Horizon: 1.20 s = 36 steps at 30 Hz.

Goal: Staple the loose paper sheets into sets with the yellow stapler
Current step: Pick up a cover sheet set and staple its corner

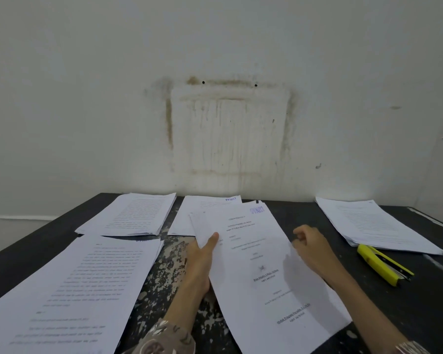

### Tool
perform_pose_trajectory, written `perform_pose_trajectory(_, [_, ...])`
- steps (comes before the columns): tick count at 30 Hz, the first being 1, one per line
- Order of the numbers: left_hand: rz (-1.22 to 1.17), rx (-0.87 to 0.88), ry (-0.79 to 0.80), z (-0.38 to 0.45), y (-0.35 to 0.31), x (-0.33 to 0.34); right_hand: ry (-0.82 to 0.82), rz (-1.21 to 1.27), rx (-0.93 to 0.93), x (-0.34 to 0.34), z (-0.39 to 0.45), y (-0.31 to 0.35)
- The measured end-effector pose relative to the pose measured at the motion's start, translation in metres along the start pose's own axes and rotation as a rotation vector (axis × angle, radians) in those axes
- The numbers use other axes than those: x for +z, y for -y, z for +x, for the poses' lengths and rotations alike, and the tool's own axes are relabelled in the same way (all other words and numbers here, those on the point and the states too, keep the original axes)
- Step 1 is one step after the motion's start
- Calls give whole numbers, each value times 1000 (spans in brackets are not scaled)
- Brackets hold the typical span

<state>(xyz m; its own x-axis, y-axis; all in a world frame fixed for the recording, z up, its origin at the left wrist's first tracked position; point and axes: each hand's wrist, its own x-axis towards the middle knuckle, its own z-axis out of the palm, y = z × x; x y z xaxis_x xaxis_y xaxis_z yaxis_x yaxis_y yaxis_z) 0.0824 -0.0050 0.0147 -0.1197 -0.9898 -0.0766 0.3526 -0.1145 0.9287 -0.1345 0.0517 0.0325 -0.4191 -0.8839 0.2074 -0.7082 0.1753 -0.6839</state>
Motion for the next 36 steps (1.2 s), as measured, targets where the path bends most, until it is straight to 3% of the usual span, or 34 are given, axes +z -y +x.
perform_pose_trajectory(3, [57, 18, 32, -3, 3, 5, -27, -29, -138, 2, 0, 24])
perform_pose_trajectory(11, [148, 72, 126, -10, 10, 14, 140, -215, -492, 24, 15, 91])
perform_pose_trajectory(17, [183, 77, 166, -12, 11, 17, 205, -335, -496, 38, 26, 100])
perform_pose_trajectory(28, [115, 129, 98, -10, 10, 18, 207, -230, -573, 44, 31, 106])
perform_pose_trajectory(36, [230, 171, 92, -8, 12, 17, 238, -237, -573, 45, 40, 107])
